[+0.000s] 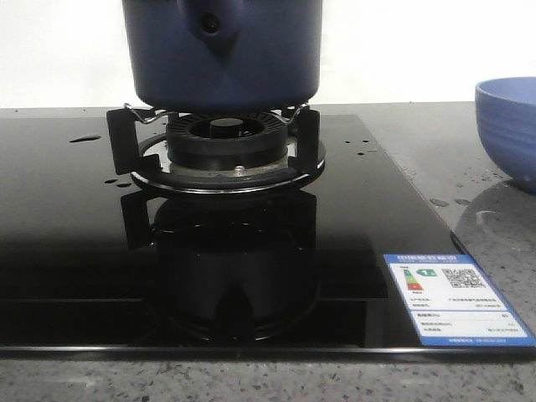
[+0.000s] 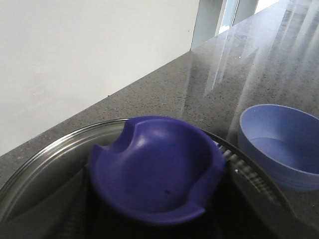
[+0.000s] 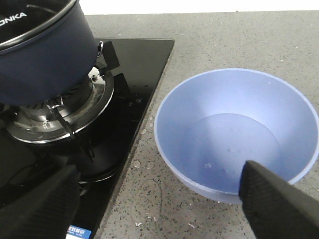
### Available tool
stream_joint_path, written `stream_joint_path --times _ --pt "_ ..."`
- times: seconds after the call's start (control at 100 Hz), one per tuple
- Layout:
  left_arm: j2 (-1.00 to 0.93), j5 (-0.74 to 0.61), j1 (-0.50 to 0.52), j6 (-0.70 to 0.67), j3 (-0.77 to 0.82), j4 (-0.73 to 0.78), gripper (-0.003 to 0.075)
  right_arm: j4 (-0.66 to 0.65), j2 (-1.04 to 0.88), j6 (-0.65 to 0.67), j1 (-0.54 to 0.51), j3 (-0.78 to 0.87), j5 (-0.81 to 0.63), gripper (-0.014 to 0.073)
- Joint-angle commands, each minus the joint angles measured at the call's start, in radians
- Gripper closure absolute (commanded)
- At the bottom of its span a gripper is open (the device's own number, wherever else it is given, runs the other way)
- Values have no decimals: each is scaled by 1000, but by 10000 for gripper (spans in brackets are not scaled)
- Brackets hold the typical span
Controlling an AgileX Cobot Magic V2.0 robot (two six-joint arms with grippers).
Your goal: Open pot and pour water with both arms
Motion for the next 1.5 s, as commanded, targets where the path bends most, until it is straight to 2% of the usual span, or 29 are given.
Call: stream_joint_path --times 0.0,0.14,0.4,0.59,0.72,0.85,0.96,1.18,1.33,1.49 --pt "-73 29 27 -5 -55 -73 377 19 13 -6 1 -40 -58 8" --pt "-121 29 88 -5 -67 -71 377 -25 70 43 -1 -78 -28 45" --pt "-208 40 253 -36 -67 -71 377 -253 285 217 -66 -299 127 46" --pt "-232 57 326 -36 -67 -71 377 -262 501 228 -180 -461 317 46" --pt "-232 57 332 -36 -67 -71 377 -262 641 224 -239 -486 343 46" --pt "-232 55 332 -36 -67 -71 377 -273 749 219 -251 -486 344 55" --pt "-232 35 332 -36 -67 -71 377 -266 823 219 -251 -486 314 145" --pt "-232 -11 332 -36 -67 -71 377 -249 909 219 -251 -486 273 469" --pt "-230 -63 332 -36 -67 -71 377 -249 906 219 -251 -497 268 652" --pt "-229 -120 332 -36 -67 -71 377 -246 903 219 -246 -570 337 667"
